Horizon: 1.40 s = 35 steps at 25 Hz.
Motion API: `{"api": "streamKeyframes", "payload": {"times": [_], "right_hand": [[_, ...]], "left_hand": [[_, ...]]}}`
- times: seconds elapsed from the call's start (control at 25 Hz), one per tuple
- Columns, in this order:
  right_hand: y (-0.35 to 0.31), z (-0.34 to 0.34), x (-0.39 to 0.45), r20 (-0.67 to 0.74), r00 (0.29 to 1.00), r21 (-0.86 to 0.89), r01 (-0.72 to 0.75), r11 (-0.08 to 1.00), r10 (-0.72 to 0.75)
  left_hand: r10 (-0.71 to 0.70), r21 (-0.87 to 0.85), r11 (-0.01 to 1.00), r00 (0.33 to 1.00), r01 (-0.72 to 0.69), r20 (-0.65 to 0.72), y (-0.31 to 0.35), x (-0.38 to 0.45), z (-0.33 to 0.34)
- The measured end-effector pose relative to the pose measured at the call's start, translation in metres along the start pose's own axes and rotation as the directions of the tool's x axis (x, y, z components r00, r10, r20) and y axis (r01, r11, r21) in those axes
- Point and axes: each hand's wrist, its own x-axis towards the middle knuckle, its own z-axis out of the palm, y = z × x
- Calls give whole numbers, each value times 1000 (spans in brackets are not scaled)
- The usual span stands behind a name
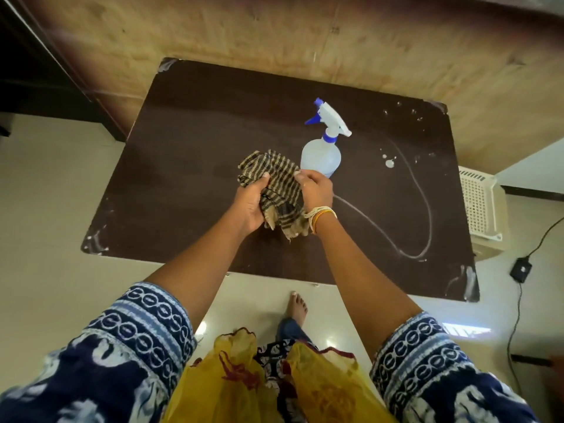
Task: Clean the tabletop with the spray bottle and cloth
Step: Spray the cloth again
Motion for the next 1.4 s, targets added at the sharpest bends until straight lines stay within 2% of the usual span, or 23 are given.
{"api": "streamKeyframes", "payload": {"times": [0.08,0.16,0.24,0.32,0.4,0.48,0.56,0.8,0.96,1.12,1.4], "right_hand": [[-4,-19,26,-173,985,-17,2,1000,-5],[-9,-33,53,-232,966,-77,95,992,-110],[-18,-40,83,-72,972,-143,210,967,-222],[-28,-41,104,163,959,-134,256,957,-233],[-38,-42,116,329,914,-147,298,943,-238],[-45,-42,120,388,882,-163,350,923,-266],[-52,-36,120,384,874,-99,359,928,-297],[-72,-29,119,477,870,-217,253,943,-123],[-77,-31,116,581,814,-201,176,964,-28],[-82,-30,106,660,746,-241,96,966,91],[-87,-27,97,590,794,-330,71,941,147]], "left_hand": [[6,-19,1000,999,-7,-45,4,15,19],[27,17,1000,996,-25,-89,11,30,34],[36,95,995,989,-22,-141,18,42,43],[38,139,990,985,-14,-167,24,49,46],[33,151,989,982,-4,-186,31,53,45],[20,150,989,977,13,-214,37,57,41],[12,130,991,971,20,-240,43,59,39],[24,42,999,975,-15,-221,54,59,47],[16,8,1000,977,-14,-214,62,59,46],[11,-12,1000,992,-12,-125,69,53,39],[24,-7,1000,998,-24,-66,82,50,31]]}}
